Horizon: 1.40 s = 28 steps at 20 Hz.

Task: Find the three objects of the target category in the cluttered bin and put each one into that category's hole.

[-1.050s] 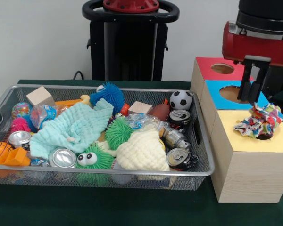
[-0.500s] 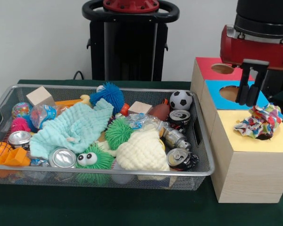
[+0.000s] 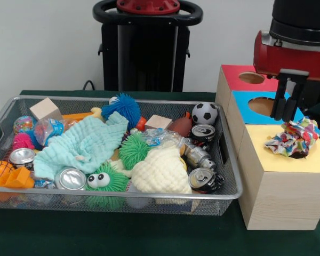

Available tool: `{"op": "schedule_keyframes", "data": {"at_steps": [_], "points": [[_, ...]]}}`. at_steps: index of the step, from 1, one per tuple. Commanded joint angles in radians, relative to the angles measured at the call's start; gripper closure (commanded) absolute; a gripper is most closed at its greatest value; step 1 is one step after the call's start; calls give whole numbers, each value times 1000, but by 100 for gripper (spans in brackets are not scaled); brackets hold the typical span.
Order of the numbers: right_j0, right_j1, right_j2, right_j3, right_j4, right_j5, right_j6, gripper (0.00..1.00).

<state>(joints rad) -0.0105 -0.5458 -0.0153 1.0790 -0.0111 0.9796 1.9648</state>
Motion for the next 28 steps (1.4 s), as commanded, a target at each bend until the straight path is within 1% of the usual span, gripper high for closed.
{"op": "schedule_keyframes", "data": {"at_steps": [1,12,23,28], "points": [[-8,17,76,51,-48,-12,-56,100],[0,27,77,63,-53,-48,-37,100],[5,62,79,68,-64,-119,-17,100],[9,62,74,70,-62,-120,-14,100]]}}
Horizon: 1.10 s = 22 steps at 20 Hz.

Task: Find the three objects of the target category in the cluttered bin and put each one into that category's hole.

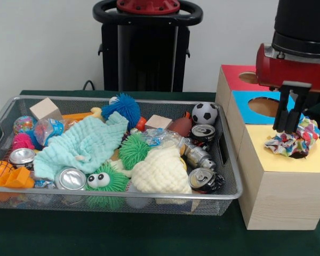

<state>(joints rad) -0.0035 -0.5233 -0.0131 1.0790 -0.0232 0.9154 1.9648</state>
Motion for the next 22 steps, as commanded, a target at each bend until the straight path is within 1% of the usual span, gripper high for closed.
{"op": "schedule_keyframes", "data": {"at_steps": [1,12,22], "points": [[3,39,71,68,-49,-52,-14,100],[10,46,65,76,-50,-75,3,100],[40,19,48,117,-47,-82,35,100]]}}
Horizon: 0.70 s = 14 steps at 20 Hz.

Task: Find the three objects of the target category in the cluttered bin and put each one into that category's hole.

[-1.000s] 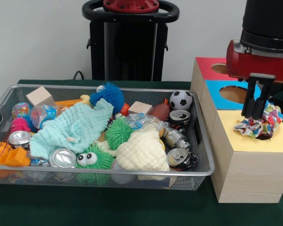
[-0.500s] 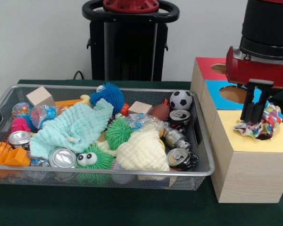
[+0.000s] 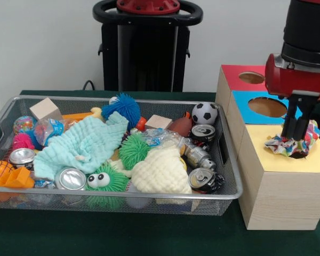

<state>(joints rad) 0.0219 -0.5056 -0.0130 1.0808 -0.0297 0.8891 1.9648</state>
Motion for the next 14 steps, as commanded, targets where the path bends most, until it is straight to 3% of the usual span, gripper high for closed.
{"op": "schedule_keyframes", "data": {"at_steps": [1,14], "points": [[20,1,45,119,-41,-61,41,100],[40,-7,27,182,-52,-141,58,100]]}}
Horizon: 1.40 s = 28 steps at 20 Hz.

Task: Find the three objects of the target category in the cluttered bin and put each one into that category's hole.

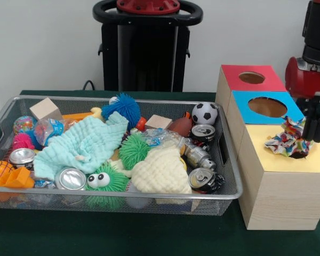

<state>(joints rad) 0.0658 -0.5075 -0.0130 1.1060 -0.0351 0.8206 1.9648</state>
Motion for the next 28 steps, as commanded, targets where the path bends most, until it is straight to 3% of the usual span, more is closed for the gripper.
{"op": "schedule_keyframes", "data": {"at_steps": [1,13,22,28], "points": [[-6,-8,28,161,-45,-73,54,100],[-25,-15,40,161,-38,-51,23,100],[-23,-76,35,224,-34,-41,22,100],[-35,-100,41,308,-53,-123,16,100]]}}
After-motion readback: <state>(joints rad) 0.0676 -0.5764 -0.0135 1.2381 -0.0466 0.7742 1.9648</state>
